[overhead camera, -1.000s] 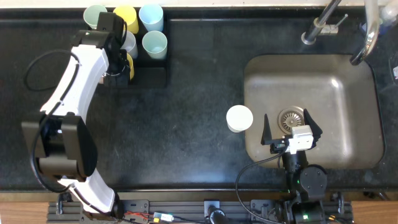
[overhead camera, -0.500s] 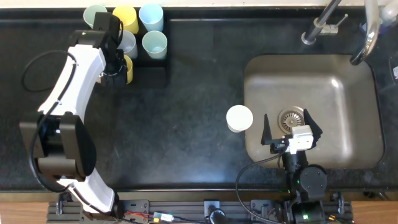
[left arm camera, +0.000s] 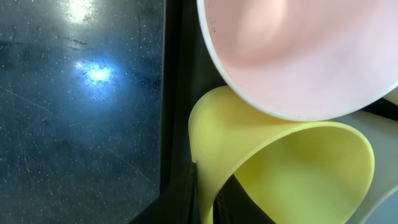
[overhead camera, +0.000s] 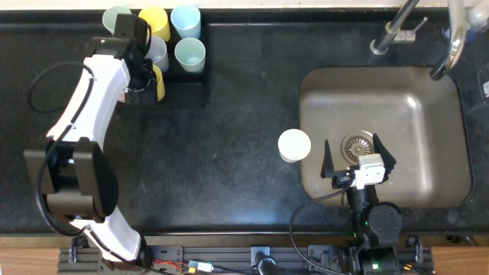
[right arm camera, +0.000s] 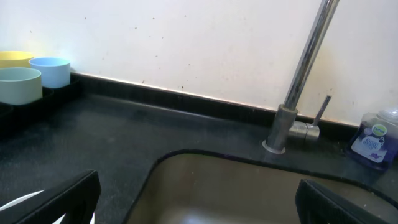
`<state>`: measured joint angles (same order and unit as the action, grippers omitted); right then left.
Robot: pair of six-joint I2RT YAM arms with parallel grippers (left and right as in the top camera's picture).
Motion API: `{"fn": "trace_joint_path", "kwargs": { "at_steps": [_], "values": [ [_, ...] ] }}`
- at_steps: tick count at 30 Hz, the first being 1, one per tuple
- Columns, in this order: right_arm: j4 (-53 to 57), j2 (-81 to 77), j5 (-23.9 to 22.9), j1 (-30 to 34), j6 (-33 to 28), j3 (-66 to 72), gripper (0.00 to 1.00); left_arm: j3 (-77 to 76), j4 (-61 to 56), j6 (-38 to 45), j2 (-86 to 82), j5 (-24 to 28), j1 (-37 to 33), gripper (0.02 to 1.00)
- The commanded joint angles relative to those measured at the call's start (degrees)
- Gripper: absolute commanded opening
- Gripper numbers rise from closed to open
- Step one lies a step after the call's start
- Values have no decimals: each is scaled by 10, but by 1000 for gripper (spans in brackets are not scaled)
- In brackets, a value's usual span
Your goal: Store Cups
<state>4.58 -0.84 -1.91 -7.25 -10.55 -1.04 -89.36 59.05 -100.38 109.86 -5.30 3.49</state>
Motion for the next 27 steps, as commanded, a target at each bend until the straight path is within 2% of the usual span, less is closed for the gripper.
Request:
{"fn": "trace_joint_path", "kwargs": {
  "at_steps": [1, 7, 15, 19, 22, 25, 26, 27],
  "values": [
    [-3, 7, -3, -2, 0, 8, 998, 2, -4, -2, 4, 6, -4, 159],
    [-3, 7, -3, -2, 0, 8, 996, 2, -4, -2, 4, 8, -4, 218],
    [-3, 7, -3, -2, 0, 8, 996, 2, 3, 12, -41, 10, -4, 373],
    [-3, 7, -3, -2, 0, 8, 996, 2, -1, 13, -80, 32, -4, 509],
    [-3, 7, -3, -2, 0, 8, 996, 2, -9, 23, -125, 15, -3, 584],
    [-3, 7, -3, -2, 0, 8, 996, 2, -63, 111, -181, -43, -3, 722],
    [-3, 7, -3, -2, 0, 8, 998, 2, -98, 167, -197, -65, -3, 779],
    [-3, 7, -3, -2, 0, 8, 996, 2, -153, 258, -215, -86, -3, 812]
  ]
}}
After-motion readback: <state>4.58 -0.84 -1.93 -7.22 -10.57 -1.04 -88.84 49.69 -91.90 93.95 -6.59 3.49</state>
